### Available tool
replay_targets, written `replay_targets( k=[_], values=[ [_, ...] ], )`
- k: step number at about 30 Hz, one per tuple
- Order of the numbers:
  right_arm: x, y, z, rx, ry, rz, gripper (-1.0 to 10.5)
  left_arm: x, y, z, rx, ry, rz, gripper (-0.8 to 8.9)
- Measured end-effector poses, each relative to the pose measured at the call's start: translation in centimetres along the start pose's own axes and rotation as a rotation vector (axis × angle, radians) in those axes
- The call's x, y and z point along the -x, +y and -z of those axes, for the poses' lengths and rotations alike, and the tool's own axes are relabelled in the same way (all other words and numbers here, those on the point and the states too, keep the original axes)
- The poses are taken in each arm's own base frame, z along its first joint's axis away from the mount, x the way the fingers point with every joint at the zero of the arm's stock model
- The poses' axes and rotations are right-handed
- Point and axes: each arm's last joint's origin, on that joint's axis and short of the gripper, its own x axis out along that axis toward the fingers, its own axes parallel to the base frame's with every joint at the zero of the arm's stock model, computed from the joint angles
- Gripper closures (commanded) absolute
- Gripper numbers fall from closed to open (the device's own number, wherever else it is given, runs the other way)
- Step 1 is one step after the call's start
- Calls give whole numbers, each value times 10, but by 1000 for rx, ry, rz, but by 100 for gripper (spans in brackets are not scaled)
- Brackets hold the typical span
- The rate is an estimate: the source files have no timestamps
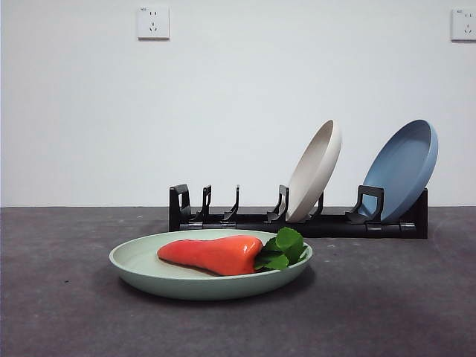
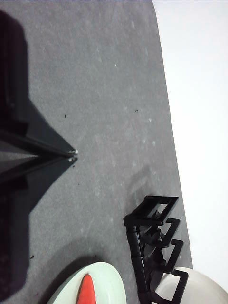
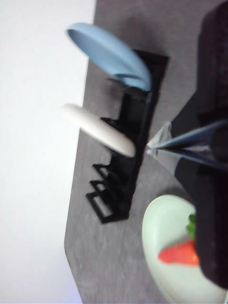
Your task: Take the green plate from the plate rack,put the plate on the table,take the carrot from the table,put the carrot in the plate
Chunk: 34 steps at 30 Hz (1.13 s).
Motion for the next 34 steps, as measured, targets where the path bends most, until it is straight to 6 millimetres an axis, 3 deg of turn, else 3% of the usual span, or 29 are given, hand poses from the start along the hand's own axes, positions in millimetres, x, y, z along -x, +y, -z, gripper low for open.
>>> replay_targets(
  k=[4, 8, 18, 34],
  values=[
    [-9, -2, 39, -63, -2, 37, 946, 0, 0, 0, 0, 0, 0, 817],
    [-12, 0, 55, -94, 4, 40, 946, 0, 0, 0, 0, 0, 0, 817],
    [-17, 6, 77, -107, 30, -19, 946, 0, 0, 0, 0, 0, 0, 817],
    [-18, 7, 79, -112, 35, -38, 946, 0, 0, 0, 0, 0, 0, 817]
  ],
)
